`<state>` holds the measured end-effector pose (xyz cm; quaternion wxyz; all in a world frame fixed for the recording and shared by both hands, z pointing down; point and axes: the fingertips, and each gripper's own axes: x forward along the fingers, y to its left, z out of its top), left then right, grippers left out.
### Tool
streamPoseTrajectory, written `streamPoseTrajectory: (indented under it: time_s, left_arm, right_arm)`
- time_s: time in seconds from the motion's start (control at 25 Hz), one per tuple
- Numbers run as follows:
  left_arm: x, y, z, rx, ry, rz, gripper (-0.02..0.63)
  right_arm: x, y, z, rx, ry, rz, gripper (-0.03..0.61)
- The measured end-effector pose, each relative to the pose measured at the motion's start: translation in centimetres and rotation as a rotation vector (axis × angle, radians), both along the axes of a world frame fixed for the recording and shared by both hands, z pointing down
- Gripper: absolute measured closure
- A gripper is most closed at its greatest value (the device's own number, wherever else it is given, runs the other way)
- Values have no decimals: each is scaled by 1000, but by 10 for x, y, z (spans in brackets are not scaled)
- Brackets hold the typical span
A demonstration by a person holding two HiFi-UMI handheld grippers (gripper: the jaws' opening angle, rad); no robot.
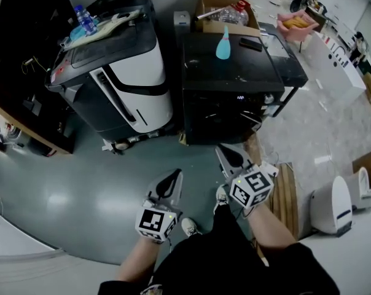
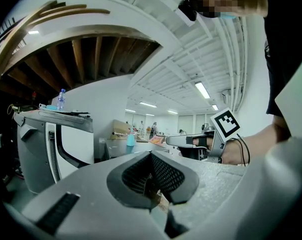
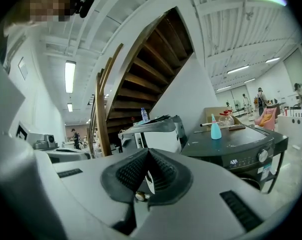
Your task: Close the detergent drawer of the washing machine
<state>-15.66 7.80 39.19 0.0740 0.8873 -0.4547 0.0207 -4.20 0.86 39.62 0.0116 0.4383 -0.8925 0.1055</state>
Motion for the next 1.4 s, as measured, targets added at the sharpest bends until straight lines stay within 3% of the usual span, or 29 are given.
streamPoseTrajectory:
  time_s: [0.2, 0.36, 0.6, 0.96, 1.4]
  left_arm:
    - [1, 20, 7, -24, -4, 2, 611]
    - [22, 30, 11, -37, -14, 12, 611]
    - [70, 32, 14, -43, -15, -15, 611]
    - [175, 46, 22, -92, 32, -94, 611]
    - [233, 71, 27, -80, 23, -145, 611]
  right_arm:
    - [7, 31, 5, -20, 14, 9, 580]
    - [32, 46, 7, -29, 25, 2, 580]
    - [76, 53, 4, -26, 56, -48, 580]
    - [174, 69, 8, -11, 61, -131, 580]
    - [214, 93, 20, -29, 48, -192, 580]
